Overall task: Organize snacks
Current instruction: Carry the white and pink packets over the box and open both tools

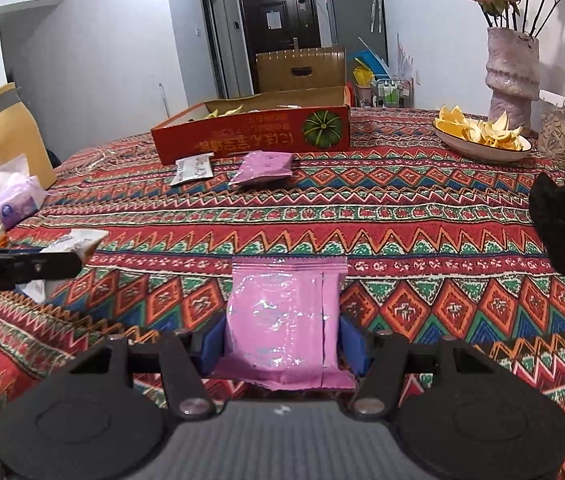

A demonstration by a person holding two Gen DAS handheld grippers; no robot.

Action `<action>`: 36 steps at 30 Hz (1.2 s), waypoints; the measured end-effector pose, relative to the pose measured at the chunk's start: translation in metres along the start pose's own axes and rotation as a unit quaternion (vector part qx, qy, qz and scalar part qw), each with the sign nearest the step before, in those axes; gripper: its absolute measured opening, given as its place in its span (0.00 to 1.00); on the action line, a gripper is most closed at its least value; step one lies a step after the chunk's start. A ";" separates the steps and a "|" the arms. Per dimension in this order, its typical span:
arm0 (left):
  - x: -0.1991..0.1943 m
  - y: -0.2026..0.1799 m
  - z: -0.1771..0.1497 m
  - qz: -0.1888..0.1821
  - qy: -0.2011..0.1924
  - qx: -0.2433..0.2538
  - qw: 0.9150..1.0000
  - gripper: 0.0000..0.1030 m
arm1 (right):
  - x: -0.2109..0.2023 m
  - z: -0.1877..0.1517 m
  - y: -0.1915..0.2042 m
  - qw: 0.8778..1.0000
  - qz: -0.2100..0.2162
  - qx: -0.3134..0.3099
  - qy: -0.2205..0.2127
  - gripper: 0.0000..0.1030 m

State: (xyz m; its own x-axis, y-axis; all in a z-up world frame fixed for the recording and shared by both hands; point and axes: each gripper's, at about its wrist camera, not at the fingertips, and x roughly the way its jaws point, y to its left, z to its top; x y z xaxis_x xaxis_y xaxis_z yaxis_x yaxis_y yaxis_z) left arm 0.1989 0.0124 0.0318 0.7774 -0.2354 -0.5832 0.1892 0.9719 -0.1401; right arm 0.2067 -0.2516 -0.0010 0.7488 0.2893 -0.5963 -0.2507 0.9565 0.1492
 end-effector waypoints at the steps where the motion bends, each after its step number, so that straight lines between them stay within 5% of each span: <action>1: -0.002 0.000 -0.001 0.001 -0.001 -0.001 1.000 0.40 | -0.002 -0.001 0.001 1.000 0.001 0.000 -0.002 0.57; 10: 0.009 -0.001 0.000 -0.004 0.005 0.002 1.000 0.40 | 0.000 0.003 0.000 1.000 0.001 0.004 -0.009 0.57; 16: 0.027 0.004 0.039 -0.020 -0.015 0.019 1.000 0.40 | 0.013 0.028 -0.008 1.000 0.005 -0.004 -0.017 0.57; 27: 0.115 0.008 0.172 -0.020 -0.096 0.048 0.994 0.40 | 0.068 0.160 -0.029 0.993 -0.006 -0.059 -0.105 0.57; 36: 0.259 0.027 0.240 -0.027 -0.035 -0.026 0.999 0.40 | 0.203 0.252 -0.035 0.994 -0.002 -0.057 -0.090 0.57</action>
State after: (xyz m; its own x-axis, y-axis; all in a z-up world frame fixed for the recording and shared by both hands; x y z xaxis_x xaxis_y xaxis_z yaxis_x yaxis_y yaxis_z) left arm 0.5493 -0.0228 0.0694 0.8077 -0.2854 -0.5158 0.2025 0.9561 -0.2119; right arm 0.5223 -0.2171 0.0719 0.8452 0.2978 -0.4437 -0.3080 0.9500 0.0508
